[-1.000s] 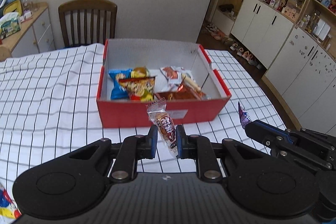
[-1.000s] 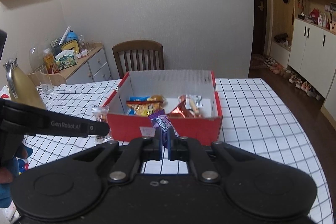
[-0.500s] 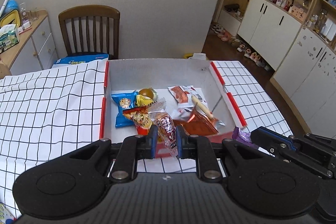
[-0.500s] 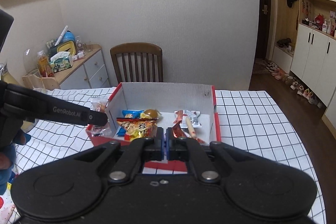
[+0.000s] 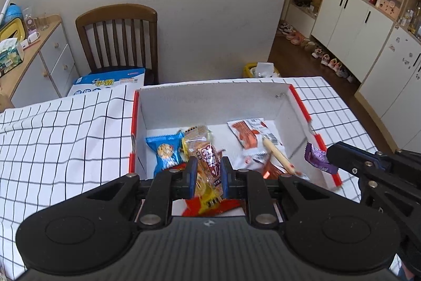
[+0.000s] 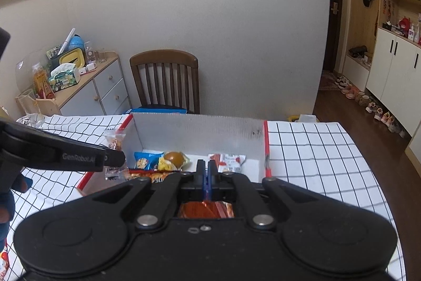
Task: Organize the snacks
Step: 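Carry both held snacks over the red box and lower them inside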
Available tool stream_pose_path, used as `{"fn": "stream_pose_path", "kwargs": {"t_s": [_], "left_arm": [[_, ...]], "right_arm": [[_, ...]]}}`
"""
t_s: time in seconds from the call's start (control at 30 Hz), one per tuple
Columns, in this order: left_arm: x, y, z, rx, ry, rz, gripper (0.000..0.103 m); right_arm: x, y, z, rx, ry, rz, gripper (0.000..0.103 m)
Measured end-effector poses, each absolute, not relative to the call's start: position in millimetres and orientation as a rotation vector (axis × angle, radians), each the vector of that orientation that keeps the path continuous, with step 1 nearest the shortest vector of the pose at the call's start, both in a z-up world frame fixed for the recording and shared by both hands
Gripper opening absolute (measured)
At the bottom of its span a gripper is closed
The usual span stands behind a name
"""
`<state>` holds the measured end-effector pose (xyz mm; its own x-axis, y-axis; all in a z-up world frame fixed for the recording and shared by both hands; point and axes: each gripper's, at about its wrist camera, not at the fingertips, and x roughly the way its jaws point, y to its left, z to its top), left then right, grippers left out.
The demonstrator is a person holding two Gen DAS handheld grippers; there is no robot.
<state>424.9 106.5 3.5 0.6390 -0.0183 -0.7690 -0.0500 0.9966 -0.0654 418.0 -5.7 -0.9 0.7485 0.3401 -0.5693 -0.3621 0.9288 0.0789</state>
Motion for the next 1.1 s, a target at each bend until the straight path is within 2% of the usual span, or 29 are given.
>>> {"fn": "stream_pose_path", "kwargs": {"t_s": [0.57,1.1], "left_arm": [[495,115,-35,-0.006,0.947,0.097,0.018],[523,120,-73,0.028,1.023,0.116,0.018]], "right_arm": [[474,15,-29,-0.002,0.678,0.418,0.0],[491,22,-55,0.028,0.766,0.426,0.0]]}}
